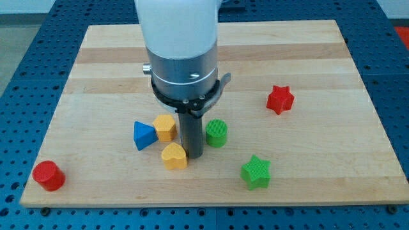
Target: Push the yellow blocks and blue blocks slight to the upwards
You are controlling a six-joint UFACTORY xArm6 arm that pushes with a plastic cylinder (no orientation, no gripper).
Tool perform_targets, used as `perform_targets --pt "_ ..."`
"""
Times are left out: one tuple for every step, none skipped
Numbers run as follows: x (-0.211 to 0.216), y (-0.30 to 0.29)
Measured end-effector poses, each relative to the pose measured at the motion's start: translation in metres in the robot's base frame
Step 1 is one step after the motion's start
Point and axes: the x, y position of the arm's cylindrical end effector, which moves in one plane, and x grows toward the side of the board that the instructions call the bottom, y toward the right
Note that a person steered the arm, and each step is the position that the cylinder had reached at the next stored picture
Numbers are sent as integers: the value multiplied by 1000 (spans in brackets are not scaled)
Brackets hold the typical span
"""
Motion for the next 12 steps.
perform_targets --pt "-1 -4" --pt "15 4" --pt "41 18" --pt "53 2" --pt "52 -22" --pt "33 -24" --pt "12 -24" --pt "-1 -24" --pt "2 -27" --pt "18 -46" --pt "16 -69" --pt "4 -75"
